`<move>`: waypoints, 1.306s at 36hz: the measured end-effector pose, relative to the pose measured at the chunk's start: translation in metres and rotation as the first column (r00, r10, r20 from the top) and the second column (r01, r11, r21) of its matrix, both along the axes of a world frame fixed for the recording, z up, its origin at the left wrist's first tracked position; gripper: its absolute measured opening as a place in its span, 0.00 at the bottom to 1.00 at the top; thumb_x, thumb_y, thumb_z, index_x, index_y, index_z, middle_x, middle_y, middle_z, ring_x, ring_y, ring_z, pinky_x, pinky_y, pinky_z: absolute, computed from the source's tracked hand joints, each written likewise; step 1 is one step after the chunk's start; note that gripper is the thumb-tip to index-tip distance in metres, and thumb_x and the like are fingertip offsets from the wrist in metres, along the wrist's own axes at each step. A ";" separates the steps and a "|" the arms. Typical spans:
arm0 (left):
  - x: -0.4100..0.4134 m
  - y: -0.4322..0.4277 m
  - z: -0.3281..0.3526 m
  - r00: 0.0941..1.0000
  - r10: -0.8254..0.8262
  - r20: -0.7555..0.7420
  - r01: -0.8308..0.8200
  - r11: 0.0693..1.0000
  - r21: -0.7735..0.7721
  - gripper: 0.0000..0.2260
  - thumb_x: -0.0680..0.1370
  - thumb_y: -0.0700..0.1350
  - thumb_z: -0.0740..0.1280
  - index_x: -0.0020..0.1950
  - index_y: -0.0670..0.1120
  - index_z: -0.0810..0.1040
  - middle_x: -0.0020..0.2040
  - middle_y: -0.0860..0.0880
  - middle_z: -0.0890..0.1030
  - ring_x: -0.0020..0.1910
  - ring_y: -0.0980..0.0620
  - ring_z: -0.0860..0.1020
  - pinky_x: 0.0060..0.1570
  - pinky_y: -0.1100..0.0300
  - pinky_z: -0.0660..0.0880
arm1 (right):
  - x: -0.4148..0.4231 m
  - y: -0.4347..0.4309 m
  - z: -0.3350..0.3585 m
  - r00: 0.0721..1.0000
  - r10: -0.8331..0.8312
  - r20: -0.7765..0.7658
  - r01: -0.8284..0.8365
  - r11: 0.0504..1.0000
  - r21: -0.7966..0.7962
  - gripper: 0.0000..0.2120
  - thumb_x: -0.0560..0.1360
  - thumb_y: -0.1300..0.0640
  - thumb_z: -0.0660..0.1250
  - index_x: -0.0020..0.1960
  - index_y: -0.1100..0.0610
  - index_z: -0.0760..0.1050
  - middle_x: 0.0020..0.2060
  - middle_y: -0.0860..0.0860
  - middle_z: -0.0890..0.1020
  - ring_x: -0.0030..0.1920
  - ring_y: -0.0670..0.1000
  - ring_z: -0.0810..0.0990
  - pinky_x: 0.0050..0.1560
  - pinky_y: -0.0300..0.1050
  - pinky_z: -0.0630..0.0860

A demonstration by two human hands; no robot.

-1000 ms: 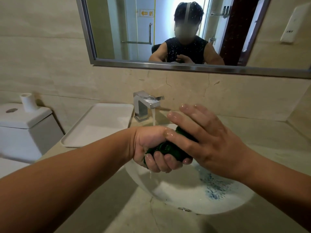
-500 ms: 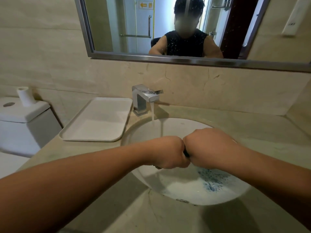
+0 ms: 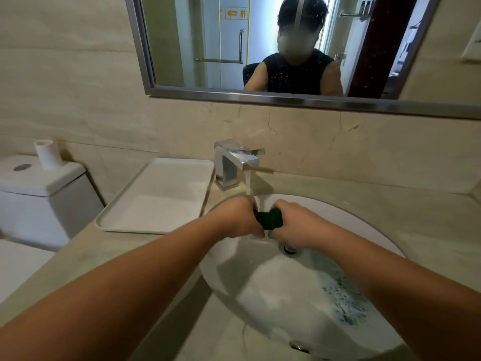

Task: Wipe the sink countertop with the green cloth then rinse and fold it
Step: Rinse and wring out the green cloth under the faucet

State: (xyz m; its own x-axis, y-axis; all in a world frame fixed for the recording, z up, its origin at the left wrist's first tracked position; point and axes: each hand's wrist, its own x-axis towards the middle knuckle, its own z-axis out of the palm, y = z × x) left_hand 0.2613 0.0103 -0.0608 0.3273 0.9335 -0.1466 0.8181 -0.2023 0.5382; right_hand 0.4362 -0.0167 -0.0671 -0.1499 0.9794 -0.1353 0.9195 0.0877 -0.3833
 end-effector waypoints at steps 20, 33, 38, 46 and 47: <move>-0.016 0.040 0.001 0.611 0.334 0.718 -0.100 0.932 -0.348 0.11 0.79 0.45 0.75 0.53 0.37 0.86 0.48 0.38 0.89 0.48 0.39 0.88 0.51 0.48 0.86 | -0.035 0.042 -0.022 0.749 -0.115 -0.652 0.155 0.988 0.004 0.09 0.79 0.45 0.65 0.49 0.46 0.82 0.41 0.46 0.88 0.41 0.44 0.84 0.43 0.48 0.77; -0.025 0.041 -0.001 0.889 0.131 0.438 -0.021 0.969 -0.246 0.11 0.72 0.51 0.81 0.51 0.51 0.87 0.45 0.50 0.88 0.41 0.52 0.84 0.39 0.61 0.77 | -0.030 0.058 0.000 0.791 -0.180 -0.584 0.311 0.941 0.131 0.22 0.83 0.44 0.61 0.48 0.60 0.84 0.42 0.60 0.85 0.42 0.58 0.83 0.42 0.52 0.76; -0.019 0.039 -0.001 0.889 0.104 0.446 -0.050 0.990 -0.133 0.04 0.76 0.47 0.78 0.47 0.49 0.86 0.42 0.51 0.87 0.44 0.51 0.85 0.45 0.57 0.79 | -0.027 0.059 0.018 0.744 -0.160 -0.649 0.334 0.930 0.155 0.23 0.82 0.43 0.65 0.45 0.62 0.84 0.42 0.64 0.86 0.43 0.65 0.85 0.48 0.65 0.82; -0.033 0.043 0.004 0.899 0.106 0.424 -0.091 0.994 -0.054 0.09 0.75 0.42 0.72 0.41 0.47 0.72 0.37 0.47 0.76 0.38 0.49 0.76 0.41 0.54 0.72 | -0.007 0.063 0.030 0.626 -0.161 -0.763 0.403 0.905 0.139 0.17 0.81 0.44 0.68 0.38 0.51 0.85 0.37 0.51 0.85 0.41 0.53 0.82 0.43 0.49 0.76; -0.034 0.043 0.005 0.915 0.100 0.392 -0.092 0.995 -0.040 0.08 0.75 0.41 0.72 0.41 0.47 0.72 0.38 0.47 0.77 0.38 0.49 0.76 0.41 0.53 0.73 | -0.005 0.063 0.030 0.620 -0.161 -0.768 0.401 0.906 0.134 0.17 0.81 0.45 0.67 0.39 0.51 0.85 0.36 0.49 0.84 0.40 0.52 0.82 0.42 0.47 0.75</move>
